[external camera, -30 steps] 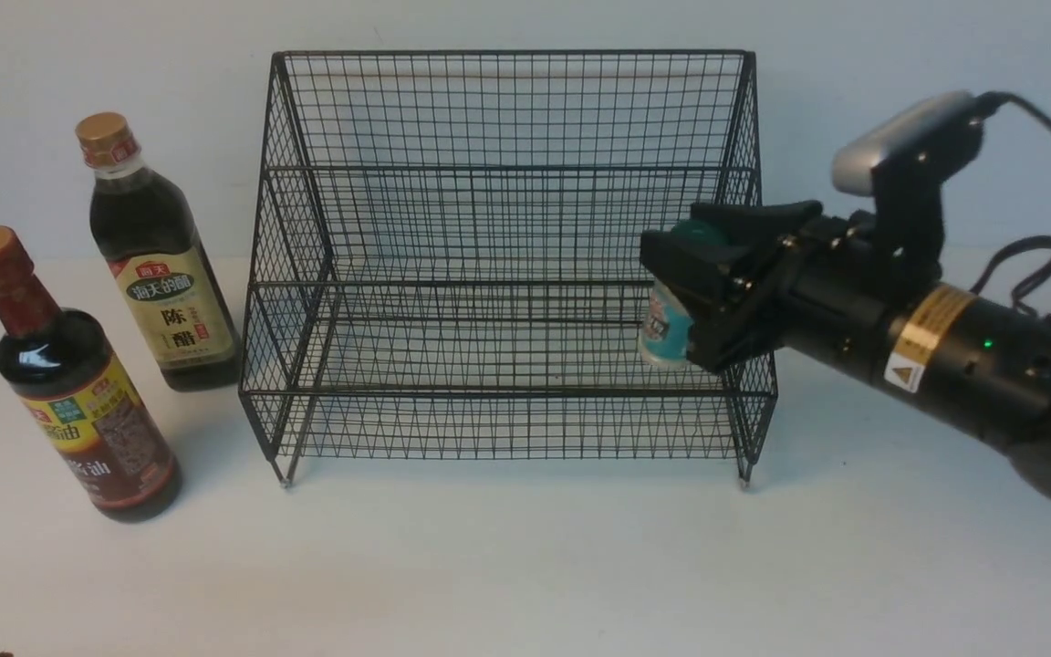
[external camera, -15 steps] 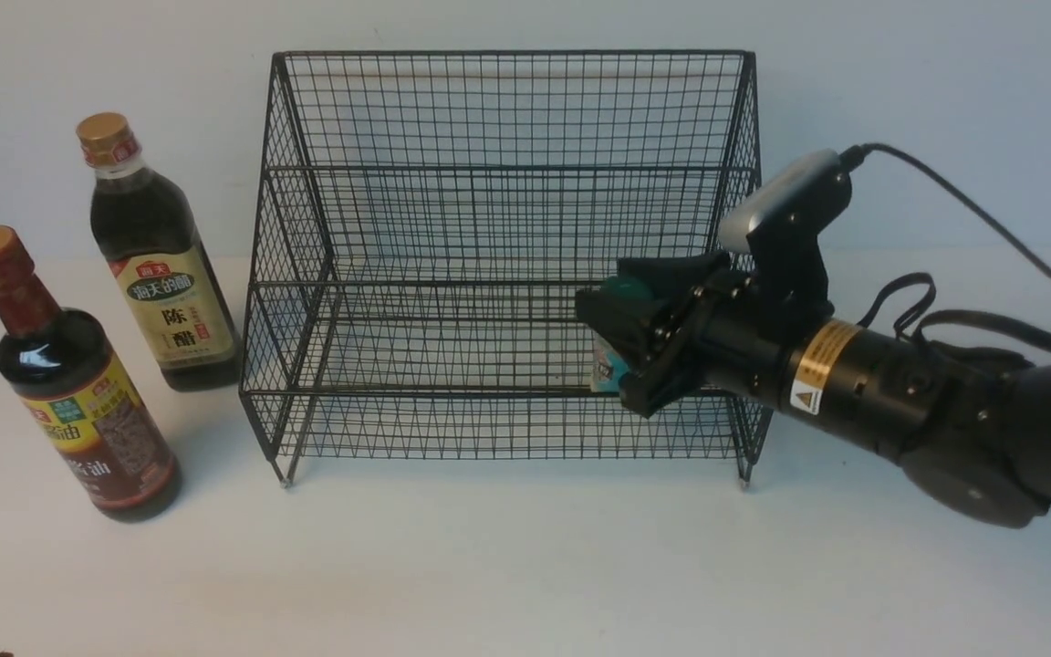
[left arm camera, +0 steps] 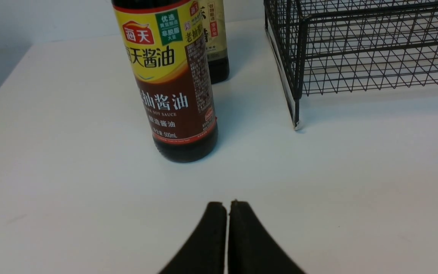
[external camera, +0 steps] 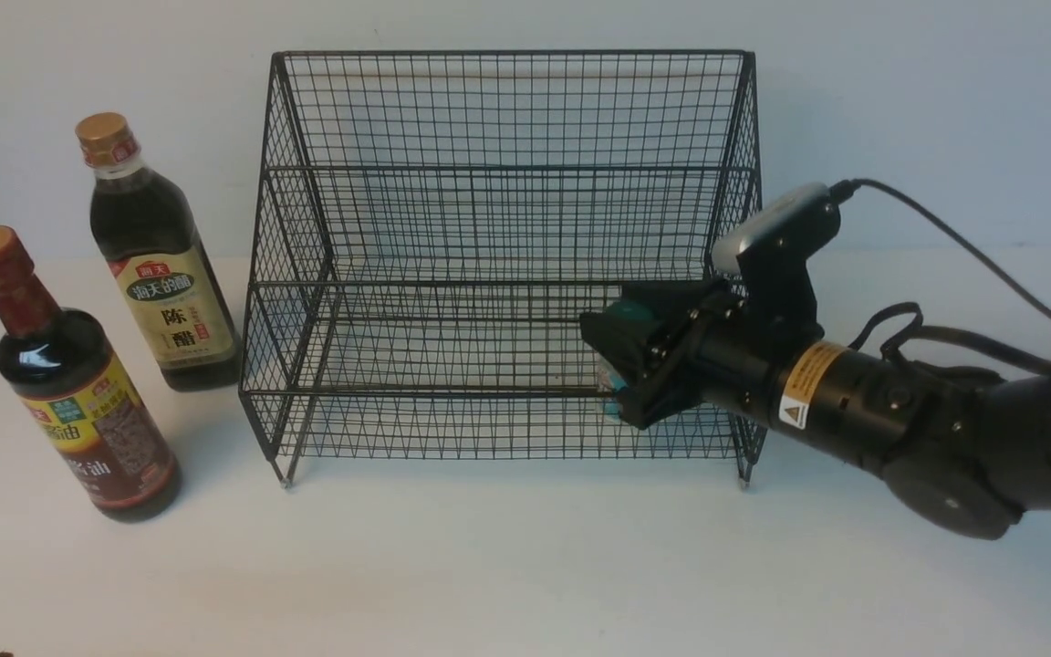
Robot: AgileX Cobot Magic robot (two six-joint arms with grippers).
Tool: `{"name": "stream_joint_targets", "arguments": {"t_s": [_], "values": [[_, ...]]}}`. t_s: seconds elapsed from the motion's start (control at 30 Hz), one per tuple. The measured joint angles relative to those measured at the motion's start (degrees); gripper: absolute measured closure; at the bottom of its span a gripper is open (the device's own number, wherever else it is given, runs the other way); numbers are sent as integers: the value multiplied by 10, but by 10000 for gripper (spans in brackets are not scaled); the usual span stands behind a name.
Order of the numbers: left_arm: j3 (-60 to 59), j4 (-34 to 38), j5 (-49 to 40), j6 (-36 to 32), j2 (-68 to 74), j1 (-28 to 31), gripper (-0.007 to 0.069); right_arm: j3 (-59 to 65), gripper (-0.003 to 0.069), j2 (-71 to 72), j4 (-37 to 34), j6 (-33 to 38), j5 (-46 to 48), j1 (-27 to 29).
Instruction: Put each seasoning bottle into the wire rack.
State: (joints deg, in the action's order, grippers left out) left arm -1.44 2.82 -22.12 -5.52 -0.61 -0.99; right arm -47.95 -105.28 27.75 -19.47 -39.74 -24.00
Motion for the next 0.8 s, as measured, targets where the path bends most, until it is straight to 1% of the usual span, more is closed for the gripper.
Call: {"name": "stream_joint_targets", "arguments": {"t_s": [0.17, 0.37, 0.43, 0.53, 0.6, 0.67, 0.73, 0.77, 0.8], "values": [[0, 0, 0, 0, 0, 0, 629, 0, 272, 0, -3, 1, 0, 0], [0, 0, 0, 0, 0, 0, 629, 0, 267, 12, -4, -3, 11, 0], [0, 0, 0, 0, 0, 0, 629, 0, 267, 42, -4, -17, 53, 0], [0, 0, 0, 0, 0, 0, 629, 0, 276, 113, -4, -29, 140, 0], [0, 0, 0, 0, 0, 0, 629, 0, 297, 166, -6, -29, 201, 0], [0, 0, 0, 0, 0, 0, 629, 0, 343, 236, -13, -29, 280, 0], [0, 0, 0, 0, 0, 0, 629, 1, 415, 296, -27, -29, 346, 0], [0, 0, 0, 0, 0, 0, 629, 3, 461, 335, -37, -26, 390, 0], [0, 0, 0, 0, 0, 0, 629, 8, 521, 367, -49, -21, 424, 0]]}}
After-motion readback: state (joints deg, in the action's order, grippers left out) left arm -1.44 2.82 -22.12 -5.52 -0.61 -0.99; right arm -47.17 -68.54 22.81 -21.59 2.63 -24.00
